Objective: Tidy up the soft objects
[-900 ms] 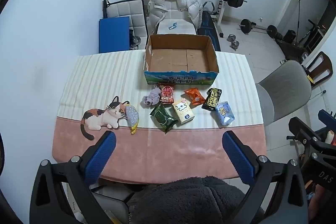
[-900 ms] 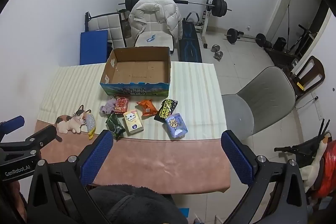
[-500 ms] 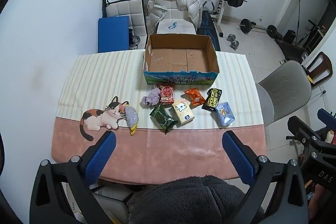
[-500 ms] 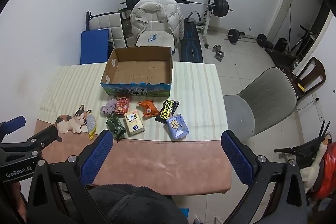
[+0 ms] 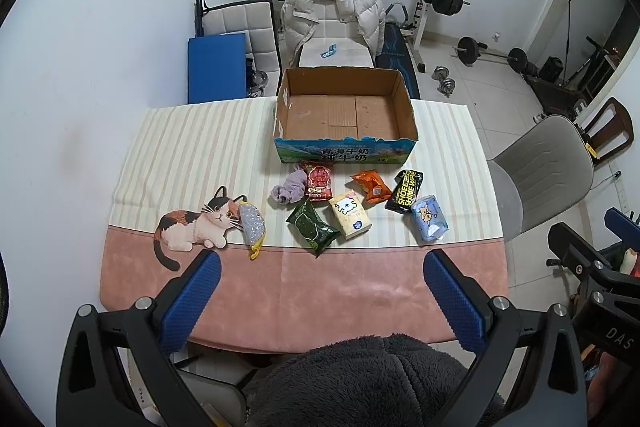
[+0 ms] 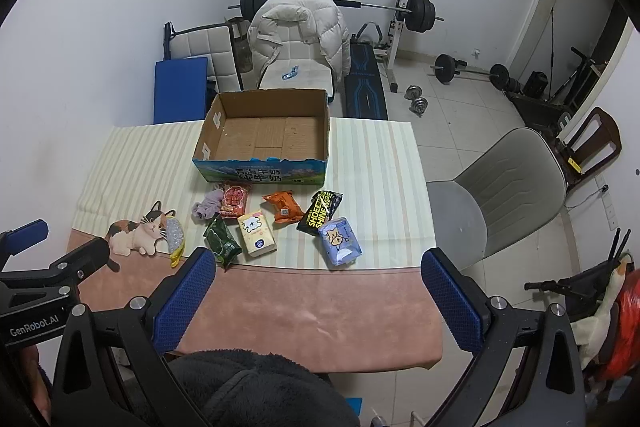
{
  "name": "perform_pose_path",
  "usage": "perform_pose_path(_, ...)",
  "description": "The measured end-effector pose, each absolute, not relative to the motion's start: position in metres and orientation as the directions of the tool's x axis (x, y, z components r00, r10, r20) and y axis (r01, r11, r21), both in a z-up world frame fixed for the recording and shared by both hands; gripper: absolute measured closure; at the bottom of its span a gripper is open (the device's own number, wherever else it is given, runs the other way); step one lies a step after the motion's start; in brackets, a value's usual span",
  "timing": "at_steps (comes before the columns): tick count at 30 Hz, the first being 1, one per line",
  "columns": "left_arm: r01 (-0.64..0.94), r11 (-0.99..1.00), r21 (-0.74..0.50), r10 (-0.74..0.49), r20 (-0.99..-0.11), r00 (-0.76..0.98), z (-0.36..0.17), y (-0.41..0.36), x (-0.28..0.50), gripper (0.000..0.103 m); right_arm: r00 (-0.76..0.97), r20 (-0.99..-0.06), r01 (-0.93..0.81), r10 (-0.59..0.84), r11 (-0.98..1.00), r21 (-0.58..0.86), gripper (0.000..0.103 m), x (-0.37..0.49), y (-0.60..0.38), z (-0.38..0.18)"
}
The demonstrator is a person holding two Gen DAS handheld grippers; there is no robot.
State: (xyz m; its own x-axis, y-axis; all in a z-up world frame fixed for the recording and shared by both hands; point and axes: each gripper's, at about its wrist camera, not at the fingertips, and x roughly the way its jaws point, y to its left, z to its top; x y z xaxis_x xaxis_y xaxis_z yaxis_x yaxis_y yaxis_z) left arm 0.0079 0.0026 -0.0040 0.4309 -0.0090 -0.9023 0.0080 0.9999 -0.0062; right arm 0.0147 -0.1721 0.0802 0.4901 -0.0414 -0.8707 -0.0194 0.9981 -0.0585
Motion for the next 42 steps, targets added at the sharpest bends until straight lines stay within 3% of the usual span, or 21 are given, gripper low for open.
perform_pose_path(42,0.008,1.0,-0.003,-0.006,-0.893,0.449,0.009,0.001,0.003,0.0,0.525,-0.85,-0.006,-0.039,0.999,-0.05,0.0,-0.004,-0.168,0.091)
